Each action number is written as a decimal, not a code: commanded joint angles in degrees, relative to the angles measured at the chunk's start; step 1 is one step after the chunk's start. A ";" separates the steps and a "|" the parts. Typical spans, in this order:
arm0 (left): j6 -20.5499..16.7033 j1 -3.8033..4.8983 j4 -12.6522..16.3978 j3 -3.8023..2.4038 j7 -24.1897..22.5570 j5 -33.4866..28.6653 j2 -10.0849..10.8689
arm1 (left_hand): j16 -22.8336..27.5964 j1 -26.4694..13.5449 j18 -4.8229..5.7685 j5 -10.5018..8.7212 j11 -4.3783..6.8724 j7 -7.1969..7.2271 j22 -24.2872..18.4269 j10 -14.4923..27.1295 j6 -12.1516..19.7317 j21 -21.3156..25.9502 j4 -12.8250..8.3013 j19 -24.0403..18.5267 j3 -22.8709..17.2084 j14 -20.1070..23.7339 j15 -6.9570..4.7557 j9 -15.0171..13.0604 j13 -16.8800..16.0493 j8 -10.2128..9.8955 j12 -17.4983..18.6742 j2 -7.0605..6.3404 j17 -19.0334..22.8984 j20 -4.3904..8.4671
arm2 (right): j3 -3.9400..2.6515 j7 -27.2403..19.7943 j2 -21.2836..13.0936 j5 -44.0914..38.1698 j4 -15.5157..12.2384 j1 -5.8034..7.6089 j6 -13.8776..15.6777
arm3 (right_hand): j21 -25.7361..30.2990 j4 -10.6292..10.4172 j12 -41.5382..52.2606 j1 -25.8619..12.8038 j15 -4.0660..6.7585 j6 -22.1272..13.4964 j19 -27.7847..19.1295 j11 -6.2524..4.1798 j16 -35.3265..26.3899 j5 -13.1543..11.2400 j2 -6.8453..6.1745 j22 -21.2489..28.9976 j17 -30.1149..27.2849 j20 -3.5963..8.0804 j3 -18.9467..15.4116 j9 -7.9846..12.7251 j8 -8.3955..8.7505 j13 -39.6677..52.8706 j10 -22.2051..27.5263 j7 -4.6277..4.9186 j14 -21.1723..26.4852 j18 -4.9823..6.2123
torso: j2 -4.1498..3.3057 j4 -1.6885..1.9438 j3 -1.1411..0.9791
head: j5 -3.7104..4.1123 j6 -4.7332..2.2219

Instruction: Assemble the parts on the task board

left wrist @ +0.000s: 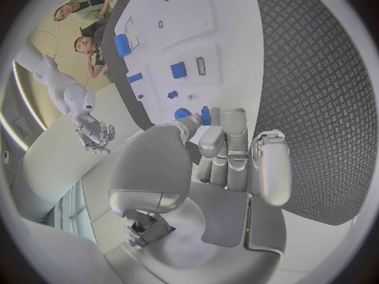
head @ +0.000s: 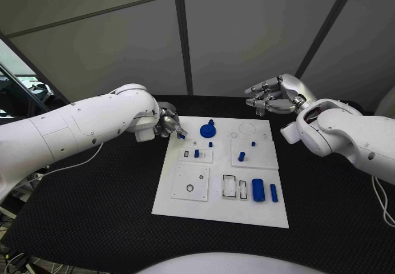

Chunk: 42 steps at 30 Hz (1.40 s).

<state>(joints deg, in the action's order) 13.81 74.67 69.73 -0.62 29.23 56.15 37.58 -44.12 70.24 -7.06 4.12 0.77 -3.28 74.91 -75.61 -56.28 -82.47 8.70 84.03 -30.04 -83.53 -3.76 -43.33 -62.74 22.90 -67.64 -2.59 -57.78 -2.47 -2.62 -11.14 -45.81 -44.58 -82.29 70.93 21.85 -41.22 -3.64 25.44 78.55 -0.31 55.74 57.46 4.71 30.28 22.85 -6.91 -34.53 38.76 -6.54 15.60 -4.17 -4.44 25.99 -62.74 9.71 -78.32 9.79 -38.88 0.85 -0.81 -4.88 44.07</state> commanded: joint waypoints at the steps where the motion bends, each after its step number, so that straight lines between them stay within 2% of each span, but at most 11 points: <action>1: -4.12 0.00 3.00 0.05 0.90 -2.68 1.39 | -0.17 -0.88 5.00 0.02 0.08 -0.03 8.43 -0.49 0.39 0.20 -6.47 2.60 -6.97 -0.04 -0.25 -0.23 -0.12 0.51 0.02 0.01 -0.06 0.38 | -0.04 -0.26 0.07 0.10 0.07 0.12 -0.47 | 0.31 0.00 -0.40 -0.14 0.12 -0.21 0.28 -0.07 -0.15 0.20 0.01 0.07 0.07 0.08 0.42 -0.06 -0.02 -0.06 0.14 0.05 -0.45 0.66 | 0.01 0.05 -0.02 | -0.24 0.05; 9: -7.79 -1.14 10.25 0.53 2.53 0.83 4.93 | -0.23 -2.16 5.02 0.01 0.17 0.05 8.56 -0.38 0.45 0.12 -7.23 2.67 -8.92 -0.07 -0.31 -0.76 0.46 1.28 0.36 -0.44 -0.11 0.46 | -0.04 -0.23 0.18 0.10 0.30 0.11 -0.55 | 0.31 0.00 -0.40 -0.14 0.12 -0.21 0.28 -0.07 -0.15 0.20 0.01 0.07 0.07 0.08 0.42 -0.06 -0.02 -0.06 0.14 0.05 -0.45 0.66 | 0.00 0.07 -0.02 | -0.33 0.07; 15: -9.00 -2.45 12.96 0.97 4.12 4.50 5.75 | -0.23 -3.19 5.02 -0.03 0.24 0.13 8.59 -0.19 0.73 0.16 -7.57 2.69 -10.19 -0.08 -0.37 -1.31 1.18 2.06 0.76 -0.64 -0.12 0.56 | -0.04 -0.21 0.23 0.07 0.43 0.11 -0.62 | 0.31 0.00 -0.40 -0.14 0.12 -0.21 0.28 -0.07 -0.15 0.20 0.01 0.07 0.07 0.08 0.42 -0.06 -0.02 -0.06 0.14 0.05 -0.45 0.66 | -0.05 -0.06 0.02 | -0.49 0.14; 19: -9.26 -3.25 13.82 1.11 4.99 6.33 5.81 | -0.24 -3.93 5.03 -0.03 0.33 0.23 8.64 -0.45 0.94 0.15 -7.93 2.72 -11.17 -0.08 -0.43 -1.80 1.13 2.81 0.45 -0.83 -0.14 0.63 | -0.03 -0.19 0.21 0.00 0.42 0.11 -0.67 | 0.31 0.00 -0.40 -0.14 0.12 -0.21 0.28 -0.07 -0.15 0.20 0.01 0.07 0.07 0.08 0.42 -0.06 -0.02 -0.06 0.14 0.05 -0.45 0.66 | -0.07 -0.08 0.04 | -0.48 0.23; 24: -9.49 -3.69 14.29 1.17 5.80 7.66 5.72 | -0.23 -4.54 5.06 -0.04 0.39 0.29 8.76 -0.60 1.16 0.05 -8.24 2.79 -11.99 -0.09 -0.48 -2.21 1.12 3.45 0.22 -0.98 -0.15 0.70 | -0.03 -0.21 0.22 -0.05 0.41 0.11 -0.67 | 0.31 0.00 -0.40 -0.14 0.12 -0.21 0.28 -0.07 -0.15 0.20 0.01 0.07 0.07 0.08 0.42 -0.06 -0.02 -0.06 0.14 0.05 -0.45 0.66 | -0.08 -0.03 0.00 | -0.47 0.31; 42: -8.24 -3.97 14.81 1.25 7.00 10.14 4.87 | -0.26 -5.72 5.15 -0.04 0.52 0.42 9.11 -1.01 1.72 -0.28 -9.19 2.98 -13.89 -0.12 -0.56 -3.07 0.74 4.90 -0.63 -1.48 -0.20 0.84 | -0.03 -0.27 0.32 -0.07 0.41 0.11 -0.70 | 0.31 0.00 -0.40 -0.14 0.12 -0.21 0.28 -0.07 -0.15 0.20 0.01 0.07 0.07 0.08 0.42 -0.06 -0.02 -0.06 0.14 0.05 -0.45 0.66 | -0.08 -0.05 -0.02 | -0.30 0.54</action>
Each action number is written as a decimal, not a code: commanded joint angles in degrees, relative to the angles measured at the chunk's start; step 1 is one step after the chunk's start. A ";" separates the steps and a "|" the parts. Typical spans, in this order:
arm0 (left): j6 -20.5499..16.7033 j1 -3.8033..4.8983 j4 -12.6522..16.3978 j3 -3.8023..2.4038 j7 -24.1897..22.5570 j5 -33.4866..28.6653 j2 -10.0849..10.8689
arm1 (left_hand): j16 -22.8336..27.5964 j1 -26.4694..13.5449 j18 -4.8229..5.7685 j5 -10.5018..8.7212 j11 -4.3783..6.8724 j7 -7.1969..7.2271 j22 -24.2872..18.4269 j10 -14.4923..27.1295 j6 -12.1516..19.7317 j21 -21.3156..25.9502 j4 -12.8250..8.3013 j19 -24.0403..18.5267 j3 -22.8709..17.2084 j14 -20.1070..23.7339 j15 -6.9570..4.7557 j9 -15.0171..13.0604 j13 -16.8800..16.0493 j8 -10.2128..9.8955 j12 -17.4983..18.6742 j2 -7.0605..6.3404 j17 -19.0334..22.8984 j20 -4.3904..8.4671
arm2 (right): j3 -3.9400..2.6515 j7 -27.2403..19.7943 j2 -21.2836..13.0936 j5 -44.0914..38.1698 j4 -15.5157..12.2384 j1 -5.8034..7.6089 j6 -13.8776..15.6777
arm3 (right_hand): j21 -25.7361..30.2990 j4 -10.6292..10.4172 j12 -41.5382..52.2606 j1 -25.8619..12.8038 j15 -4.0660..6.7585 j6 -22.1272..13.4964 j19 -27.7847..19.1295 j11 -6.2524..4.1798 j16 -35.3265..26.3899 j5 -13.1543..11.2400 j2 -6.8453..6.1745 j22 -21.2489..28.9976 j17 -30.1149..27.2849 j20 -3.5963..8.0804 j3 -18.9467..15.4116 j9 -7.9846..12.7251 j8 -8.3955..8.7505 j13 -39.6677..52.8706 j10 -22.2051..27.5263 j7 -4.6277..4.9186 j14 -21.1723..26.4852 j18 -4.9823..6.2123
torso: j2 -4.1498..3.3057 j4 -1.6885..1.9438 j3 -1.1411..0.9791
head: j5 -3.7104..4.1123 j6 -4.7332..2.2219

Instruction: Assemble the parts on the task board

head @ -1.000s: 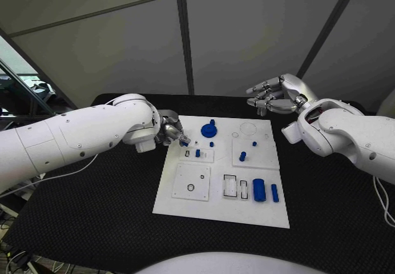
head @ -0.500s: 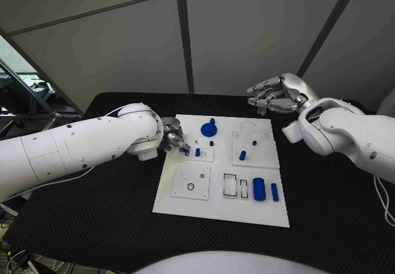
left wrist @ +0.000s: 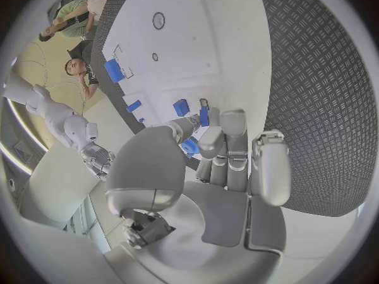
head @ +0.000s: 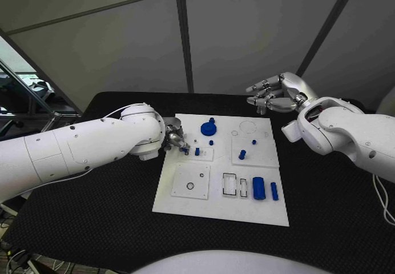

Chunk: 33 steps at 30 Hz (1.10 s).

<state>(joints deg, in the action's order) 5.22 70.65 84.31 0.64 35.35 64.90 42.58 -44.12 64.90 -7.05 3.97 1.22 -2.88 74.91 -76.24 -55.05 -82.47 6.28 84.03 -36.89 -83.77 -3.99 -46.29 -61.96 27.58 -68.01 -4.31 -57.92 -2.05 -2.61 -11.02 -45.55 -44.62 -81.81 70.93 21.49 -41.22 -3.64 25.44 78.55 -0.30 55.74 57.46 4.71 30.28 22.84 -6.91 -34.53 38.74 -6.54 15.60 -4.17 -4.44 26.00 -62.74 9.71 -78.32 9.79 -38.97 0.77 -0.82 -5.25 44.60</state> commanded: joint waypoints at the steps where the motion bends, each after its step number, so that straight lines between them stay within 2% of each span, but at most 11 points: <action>1: 0.41 0.04 0.27 0.00 0.92 1.43 -0.16 | -0.26 -0.38 5.14 0.10 0.07 0.01 9.11 -0.38 0.49 -0.28 -6.77 2.98 -7.04 0.12 -0.33 -0.11 -0.04 0.22 -0.26 0.24 -0.05 0.42 | -0.04 -0.40 0.06 -0.03 -0.07 0.12 -0.34 | 0.31 0.00 -0.40 -0.14 0.12 -0.21 0.28 -0.07 -0.15 0.20 0.01 0.08 0.09 0.08 0.42 -0.06 -0.02 -0.07 0.14 0.05 -0.44 0.66 | 0.01 0.02 -0.01 | 0.06 0.02; 11: 0.86 0.03 0.43 0.35 1.73 2.55 -0.62 | -0.30 -0.66 5.23 0.09 0.09 0.04 9.39 -0.60 0.59 -0.60 -7.02 3.12 -7.46 0.11 -0.34 -0.28 -0.35 0.54 -0.63 0.07 -0.09 0.45 | -0.04 -0.43 0.11 -0.03 -0.10 0.12 -0.34 | 0.38 -0.03 -0.43 -0.22 0.12 -0.19 0.37 -0.07 -0.36 0.39 -0.02 0.08 0.20 0.09 0.48 -0.08 -0.06 -0.30 0.01 0.04 -0.58 0.66 | 0.00 0.01 -0.01 | 0.08 0.06; 33: 2.76 0.04 0.87 0.58 2.79 5.11 -1.28 | -0.32 -0.90 5.27 0.05 0.11 0.07 9.54 -0.58 0.72 -0.75 -7.32 3.20 -7.76 0.09 -0.34 -0.41 -0.09 0.82 -0.59 -0.20 -0.10 0.49 | -0.04 -0.46 0.05 -0.03 -0.18 0.12 -0.38 | 0.40 -0.06 -0.44 -0.27 0.12 -0.18 0.39 -0.07 -0.41 0.41 -0.01 0.09 0.24 0.09 0.49 -0.08 -0.07 -0.36 -0.02 0.04 -0.62 0.66 | 0.02 0.03 0.00 | 0.20 0.31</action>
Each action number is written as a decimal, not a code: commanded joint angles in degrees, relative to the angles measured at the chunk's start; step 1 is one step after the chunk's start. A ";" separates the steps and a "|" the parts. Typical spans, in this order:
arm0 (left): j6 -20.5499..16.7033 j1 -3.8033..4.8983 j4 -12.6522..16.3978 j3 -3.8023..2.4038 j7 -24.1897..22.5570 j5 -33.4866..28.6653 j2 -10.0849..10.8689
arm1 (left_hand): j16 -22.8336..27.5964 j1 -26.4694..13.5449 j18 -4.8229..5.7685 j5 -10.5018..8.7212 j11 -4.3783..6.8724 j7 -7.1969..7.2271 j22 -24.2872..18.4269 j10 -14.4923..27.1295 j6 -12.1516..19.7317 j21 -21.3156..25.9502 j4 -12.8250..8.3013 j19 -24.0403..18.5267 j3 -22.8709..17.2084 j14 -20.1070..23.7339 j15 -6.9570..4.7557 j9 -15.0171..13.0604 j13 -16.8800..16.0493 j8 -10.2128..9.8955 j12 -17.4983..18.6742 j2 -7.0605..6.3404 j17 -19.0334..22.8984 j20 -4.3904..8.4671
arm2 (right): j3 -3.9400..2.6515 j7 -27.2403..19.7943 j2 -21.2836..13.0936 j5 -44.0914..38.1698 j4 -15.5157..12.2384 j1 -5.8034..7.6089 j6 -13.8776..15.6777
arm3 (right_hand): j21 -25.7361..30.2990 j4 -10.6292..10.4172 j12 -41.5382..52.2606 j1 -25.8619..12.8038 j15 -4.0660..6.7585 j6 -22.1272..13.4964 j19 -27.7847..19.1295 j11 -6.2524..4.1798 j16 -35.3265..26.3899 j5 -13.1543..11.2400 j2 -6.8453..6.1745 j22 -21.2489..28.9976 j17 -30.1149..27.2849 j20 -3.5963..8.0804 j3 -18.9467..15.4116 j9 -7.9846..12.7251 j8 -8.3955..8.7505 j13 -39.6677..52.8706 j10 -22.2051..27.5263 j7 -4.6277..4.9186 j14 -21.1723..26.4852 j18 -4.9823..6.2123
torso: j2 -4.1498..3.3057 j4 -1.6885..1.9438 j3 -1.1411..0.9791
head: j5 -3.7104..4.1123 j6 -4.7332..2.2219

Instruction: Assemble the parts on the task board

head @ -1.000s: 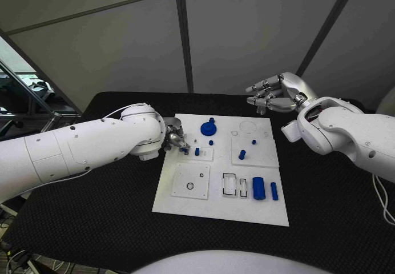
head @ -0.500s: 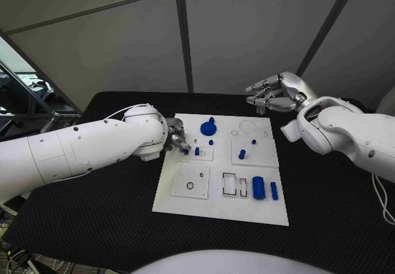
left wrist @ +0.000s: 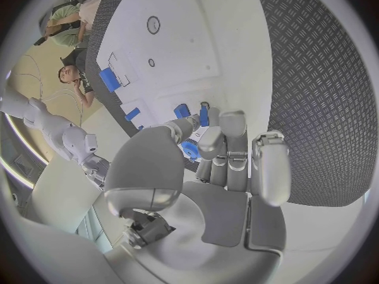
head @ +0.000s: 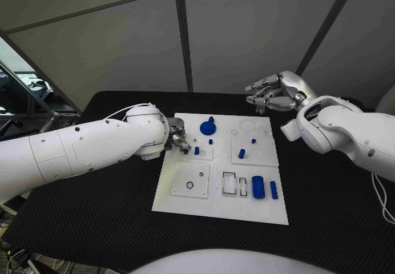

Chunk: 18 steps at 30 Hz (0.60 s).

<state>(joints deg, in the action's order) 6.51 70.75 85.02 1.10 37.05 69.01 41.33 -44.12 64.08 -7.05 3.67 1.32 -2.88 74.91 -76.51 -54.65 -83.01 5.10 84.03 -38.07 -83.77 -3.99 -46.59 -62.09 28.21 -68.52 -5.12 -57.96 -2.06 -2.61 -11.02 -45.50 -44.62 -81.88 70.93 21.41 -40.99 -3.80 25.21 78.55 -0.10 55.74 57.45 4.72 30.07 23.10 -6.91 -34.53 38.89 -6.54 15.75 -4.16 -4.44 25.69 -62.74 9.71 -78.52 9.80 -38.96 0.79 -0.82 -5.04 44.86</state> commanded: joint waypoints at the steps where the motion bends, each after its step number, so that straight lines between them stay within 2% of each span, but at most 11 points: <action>1: 1.62 -0.06 0.21 0.12 1.13 1.03 -0.01 | -0.32 -0.08 5.27 0.35 0.01 0.07 9.54 -0.31 0.31 -0.21 -6.15 3.20 -6.59 0.09 -0.34 -0.11 0.05 0.19 -0.07 0.61 -0.06 0.49 | -0.04 -0.46 0.00 -0.03 -0.11 0.12 -0.31 | 0.18 0.10 -0.21 -0.27 -0.08 -0.18 0.39 -0.07 -0.20 0.16 -0.01 0.09 0.09 0.09 0.34 -0.08 -0.07 -0.05 -0.02 0.04 -0.41 0.66 | 0.00 0.03 0.00 | -0.02 0.06; 18: 2.60 -0.06 0.46 0.14 1.50 1.32 0.12 | -0.31 -0.08 5.30 0.35 0.03 0.09 9.64 -0.33 0.38 -0.33 -6.36 3.26 -6.75 0.08 -0.35 -0.15 0.16 0.30 -0.07 0.51 -0.06 0.50 | -0.04 -0.50 0.04 -0.03 -0.04 0.11 -0.37 | 0.18 0.10 -0.21 -0.27 -0.08 -0.18 0.39 -0.07 -0.20 0.16 -0.01 0.09 0.09 0.09 0.34 -0.08 -0.07 -0.05 -0.02 0.04 -0.41 0.66 | 0.01 0.02 0.01 | -0.14 0.06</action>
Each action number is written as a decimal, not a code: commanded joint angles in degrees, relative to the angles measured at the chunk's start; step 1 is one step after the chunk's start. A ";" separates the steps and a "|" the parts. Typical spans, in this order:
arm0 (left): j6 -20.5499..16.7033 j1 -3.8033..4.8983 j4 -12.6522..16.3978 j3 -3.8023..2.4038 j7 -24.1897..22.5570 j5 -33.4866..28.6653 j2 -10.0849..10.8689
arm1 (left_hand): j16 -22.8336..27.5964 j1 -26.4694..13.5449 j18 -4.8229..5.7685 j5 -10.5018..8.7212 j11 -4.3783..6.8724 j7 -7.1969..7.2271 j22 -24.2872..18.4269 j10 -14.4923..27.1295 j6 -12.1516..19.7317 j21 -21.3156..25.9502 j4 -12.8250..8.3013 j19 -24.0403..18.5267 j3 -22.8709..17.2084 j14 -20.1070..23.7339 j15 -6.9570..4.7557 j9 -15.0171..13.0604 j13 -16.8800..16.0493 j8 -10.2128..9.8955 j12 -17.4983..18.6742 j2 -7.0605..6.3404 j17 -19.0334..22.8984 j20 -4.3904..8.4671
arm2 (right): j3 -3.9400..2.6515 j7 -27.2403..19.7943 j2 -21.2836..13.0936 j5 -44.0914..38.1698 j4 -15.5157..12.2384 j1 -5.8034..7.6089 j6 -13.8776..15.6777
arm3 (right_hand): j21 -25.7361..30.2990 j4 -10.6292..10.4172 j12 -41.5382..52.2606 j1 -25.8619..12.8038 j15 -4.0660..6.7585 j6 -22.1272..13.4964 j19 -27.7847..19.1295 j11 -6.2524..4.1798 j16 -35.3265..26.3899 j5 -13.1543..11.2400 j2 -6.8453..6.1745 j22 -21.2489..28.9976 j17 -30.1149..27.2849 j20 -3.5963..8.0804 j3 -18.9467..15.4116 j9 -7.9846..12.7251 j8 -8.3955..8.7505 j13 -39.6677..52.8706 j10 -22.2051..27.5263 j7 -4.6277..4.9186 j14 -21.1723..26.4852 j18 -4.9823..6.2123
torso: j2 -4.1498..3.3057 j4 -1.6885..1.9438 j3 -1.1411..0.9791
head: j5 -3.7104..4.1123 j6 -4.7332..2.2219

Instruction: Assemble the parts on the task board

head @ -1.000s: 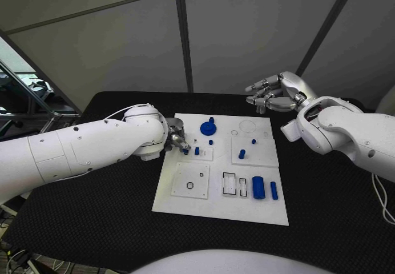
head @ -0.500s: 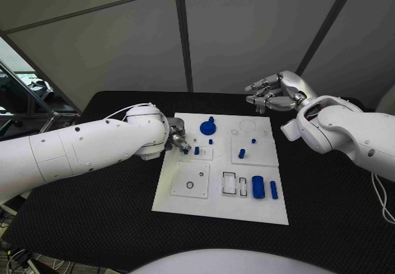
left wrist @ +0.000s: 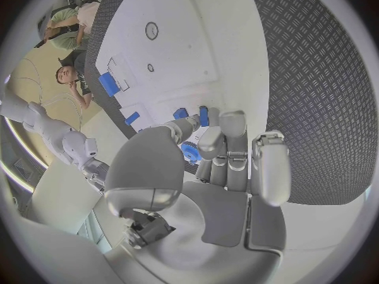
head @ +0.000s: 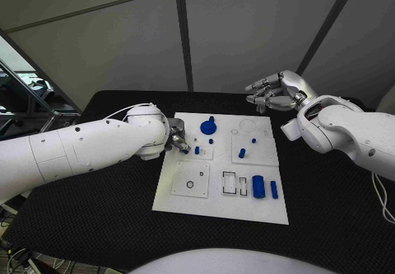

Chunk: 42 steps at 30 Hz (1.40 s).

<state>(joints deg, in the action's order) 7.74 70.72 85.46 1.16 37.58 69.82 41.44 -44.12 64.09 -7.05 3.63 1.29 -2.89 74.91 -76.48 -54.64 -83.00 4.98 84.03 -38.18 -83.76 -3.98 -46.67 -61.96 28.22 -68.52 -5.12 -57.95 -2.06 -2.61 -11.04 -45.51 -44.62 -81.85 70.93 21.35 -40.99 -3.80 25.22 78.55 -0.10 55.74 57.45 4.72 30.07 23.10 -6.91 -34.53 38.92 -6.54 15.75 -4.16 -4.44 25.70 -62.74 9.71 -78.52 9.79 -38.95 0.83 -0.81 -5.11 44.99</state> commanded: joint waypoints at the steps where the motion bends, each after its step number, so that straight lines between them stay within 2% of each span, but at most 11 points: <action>1: 1.36 -0.04 -0.05 0.07 0.96 0.52 -0.01 | -0.31 -0.09 5.31 0.39 0.06 0.11 9.65 -0.36 0.36 -0.33 -6.24 3.26 -6.63 0.07 -0.35 -0.07 0.03 0.30 -0.07 0.50 -0.07 0.50 | -0.04 -0.51 0.07 -0.03 -0.07 0.11 -0.29 | 0.18 0.10 -0.21 -0.27 -0.08 -0.18 0.39 -0.07 -0.20 0.16 -0.01 0.09 0.06 0.09 0.34 -0.08 -0.07 -0.06 -0.02 0.04 -0.41 0.66 | 0.00 -0.02 -0.02 | -0.07 -0.08; 5: 1.24 -0.04 -0.32 0.07 0.87 0.55 -0.18 | -0.32 -0.10 5.31 0.39 0.06 0.11 9.67 -0.41 0.37 -0.36 -6.26 3.27 -6.65 0.07 -0.35 -0.08 -0.07 0.32 -0.15 0.49 -0.07 0.50 | -0.04 -0.57 0.10 -0.03 -0.10 0.11 -0.22 | 0.18 0.10 -0.21 -0.27 -0.08 -0.18 0.39 -0.07 -0.20 0.16 -0.01 0.09 0.06 0.09 0.34 -0.08 -0.07 -0.06 -0.02 0.04 -0.41 0.66 | -0.01 -0.05 -0.03 | -0.05 -0.04; 9: 0.81 -0.04 -0.65 0.08 0.82 0.48 -0.37 | -0.32 -1.45 5.34 0.25 0.11 0.27 9.76 -0.54 0.11 -0.42 -5.82 3.31 -6.20 0.05 -0.35 -0.17 0.12 0.83 -0.26 -0.17 -0.08 0.48 | -0.04 -0.58 0.07 -0.03 -0.13 0.11 -0.17 | 0.18 0.10 -0.21 -0.27 -0.08 -0.18 0.39 -0.07 -0.20 0.16 -0.01 0.09 0.06 0.09 0.34 -0.08 -0.07 -0.06 -0.02 0.04 -0.41 0.66 | -0.02 -0.05 -0.04 | -0.05 0.02; 13: 0.79 -0.04 -0.94 0.09 0.93 0.26 -0.55 | -0.32 -4.39 5.36 0.10 0.37 0.68 9.86 -0.80 -0.41 -0.48 -4.19 3.35 -3.92 0.03 -0.50 0.00 -0.17 1.28 -0.80 -1.71 -0.09 0.53 | -0.04 -0.58 0.04 -0.03 -0.14 0.11 -0.15 | 0.18 0.10 -0.21 -0.27 -0.08 -0.18 0.39 -0.07 -0.20 0.16 -0.01 0.09 0.06 0.09 0.34 -0.08 -0.07 -0.06 -0.02 0.04 -0.41 0.66 | 0.02 -0.06 -0.05 | -0.01 0.02; 16: 0.85 -0.04 -1.16 0.10 0.95 0.17 -0.71 | -0.33 -6.24 5.38 0.07 0.55 0.89 9.97 -1.05 -1.00 -0.56 -2.55 3.40 -1.60 0.01 -0.62 0.34 -0.64 1.51 -1.42 -2.21 -0.11 0.62 | -0.04 -0.58 0.03 -0.03 -0.15 0.11 -0.14 | 0.18 0.10 -0.21 -0.27 -0.08 -0.18 0.39 -0.07 -0.20 0.16 -0.01 0.09 0.06 0.09 0.34 -0.08 -0.07 -0.06 -0.02 0.04 -0.41 0.66 | 0.02 -0.05 -0.03 | 0.03 0.00; 23: 0.88 -0.04 -1.50 0.13 0.91 0.10 -0.96 | -0.35 -8.30 5.42 0.09 0.72 1.13 10.16 -1.47 -1.95 -0.66 0.23 3.49 3.31 -0.01 -0.80 1.01 -1.55 2.03 -2.60 -2.66 -0.15 0.73 | -0.04 -0.59 0.01 -0.03 -0.16 0.11 -0.13 | 0.21 0.04 -0.23 -0.35 -0.08 -0.16 0.43 -0.07 -0.29 0.19 0.00 0.09 0.11 0.09 0.35 -0.08 -0.08 -0.16 -0.06 0.04 -0.48 0.66 | 0.00 -0.06 -0.02 | 0.08 0.00; 42: 0.51 -0.04 -2.03 0.14 0.99 0.09 -1.10 | -0.37 -8.82 5.52 0.13 0.79 1.23 10.53 -1.62 -2.39 -0.98 2.75 3.68 8.27 -0.03 -0.89 1.55 -1.83 2.67 -3.22 -2.78 -0.20 0.80 | -0.04 -0.57 -0.09 -0.03 -0.18 0.12 -0.09 | 0.21 0.04 -0.23 -0.35 -0.08 -0.16 0.43 -0.07 -0.29 0.19 0.00 0.09 0.11 0.09 0.35 -0.08 -0.08 -0.16 -0.06 0.04 -0.48 0.66 | 0.01 -0.03 0.00 | 0.02 -0.14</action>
<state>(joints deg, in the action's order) 8.12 70.63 83.45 1.32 37.98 69.85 40.34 -44.12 55.87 -7.07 3.86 2.12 -1.63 74.91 -77.78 -56.73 -83.80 7.75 84.03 -30.14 -83.75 -4.42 -45.18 -63.74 30.67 -71.45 -8.05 -58.07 -1.64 -2.61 -11.08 -45.58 -44.63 -81.91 70.92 21.35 -40.99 -3.80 25.22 78.55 -0.10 55.74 57.45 4.71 30.07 23.10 -6.91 -34.53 38.97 -6.54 15.75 -4.16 -4.44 25.60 -62.74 9.71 -78.52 9.79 -38.94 0.77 -0.82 -5.15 44.85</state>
